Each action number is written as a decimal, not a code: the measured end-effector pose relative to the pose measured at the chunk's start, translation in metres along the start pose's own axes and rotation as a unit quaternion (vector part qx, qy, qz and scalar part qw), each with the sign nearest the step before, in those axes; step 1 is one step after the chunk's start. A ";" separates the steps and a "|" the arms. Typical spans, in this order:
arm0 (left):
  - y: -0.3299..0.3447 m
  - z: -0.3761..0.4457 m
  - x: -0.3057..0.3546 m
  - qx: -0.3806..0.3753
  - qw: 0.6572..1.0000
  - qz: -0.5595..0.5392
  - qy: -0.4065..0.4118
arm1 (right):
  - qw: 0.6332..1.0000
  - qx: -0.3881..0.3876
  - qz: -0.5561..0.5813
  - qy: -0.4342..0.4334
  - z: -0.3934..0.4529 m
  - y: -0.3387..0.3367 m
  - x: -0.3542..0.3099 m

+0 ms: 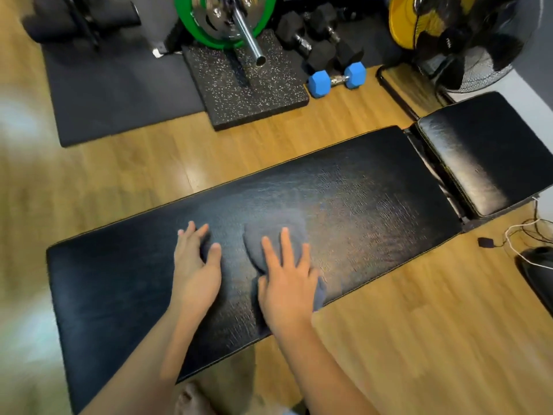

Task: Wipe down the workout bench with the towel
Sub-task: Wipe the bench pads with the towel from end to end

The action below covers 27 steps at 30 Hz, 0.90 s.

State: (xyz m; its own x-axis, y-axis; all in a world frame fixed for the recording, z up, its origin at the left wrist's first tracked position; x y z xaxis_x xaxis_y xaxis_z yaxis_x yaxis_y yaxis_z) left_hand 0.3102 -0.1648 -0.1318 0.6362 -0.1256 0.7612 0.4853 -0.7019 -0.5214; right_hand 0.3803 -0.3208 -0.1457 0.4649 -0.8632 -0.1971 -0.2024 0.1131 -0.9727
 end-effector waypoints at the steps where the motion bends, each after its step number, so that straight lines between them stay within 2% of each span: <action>1: -0.004 0.001 -0.003 0.000 1.000 0.003 -0.005 | 0.998 -0.020 0.000 -0.068 -0.020 0.009 -0.030; 3: -0.013 0.002 -0.011 0.004 1.000 0.011 -0.011 | 0.976 -0.055 -0.011 -0.211 -0.056 0.025 -0.068; 5: -0.027 0.002 -0.022 0.012 0.999 0.043 0.003 | 0.948 -0.060 -0.036 -0.311 -0.068 0.033 -0.069; 7: -0.043 0.004 -0.037 0.029 0.994 0.102 0.026 | 0.930 -0.044 -0.071 -0.359 -0.059 0.033 -0.052; 9: -0.056 0.007 -0.055 0.031 0.985 0.167 0.010 | 0.925 -0.033 -0.097 -0.367 -0.037 0.029 -0.032; 12: -0.064 0.004 -0.088 -0.009 0.962 0.272 -0.024 | 0.958 -0.011 -0.090 -0.274 0.017 0.008 0.004; 15: -0.062 -0.001 -0.107 -0.048 0.941 0.334 -0.010 | 0.992 0.013 -0.055 -0.111 0.074 -0.017 0.051; 18: -0.059 0.001 -0.109 -0.062 0.933 0.352 -0.030 | 0.998 0.047 -0.010 0.040 0.105 -0.024 0.074; 21: -0.056 -0.001 -0.113 -0.053 0.931 0.360 -0.019 | 0.988 0.066 -0.006 0.137 0.105 -0.016 0.053; 24: -0.056 -0.001 -0.116 -0.041 0.933 0.358 -0.005 | 0.989 0.071 -0.005 0.126 0.085 -0.003 0.002; 27: -0.055 -0.001 -0.116 -0.046 0.938 0.345 -0.006 | 0.999 0.039 -0.006 0.026 0.052 0.014 -0.072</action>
State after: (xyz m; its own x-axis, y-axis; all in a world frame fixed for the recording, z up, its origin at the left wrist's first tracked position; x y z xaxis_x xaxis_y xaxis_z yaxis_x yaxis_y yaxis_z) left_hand 0.2093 -0.1120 -0.1908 0.7870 -0.5637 0.2510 -0.0971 -0.5148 -0.8518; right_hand 0.3890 -0.2310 -0.1512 0.4219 -0.8885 -0.1803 -0.1288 0.1382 -0.9820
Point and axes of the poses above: each hand's wrist, its own z-axis towards the middle knuckle, its own y-axis out of the palm, x = y × z, the point moved 5 cm from there along z, towards the middle knuckle
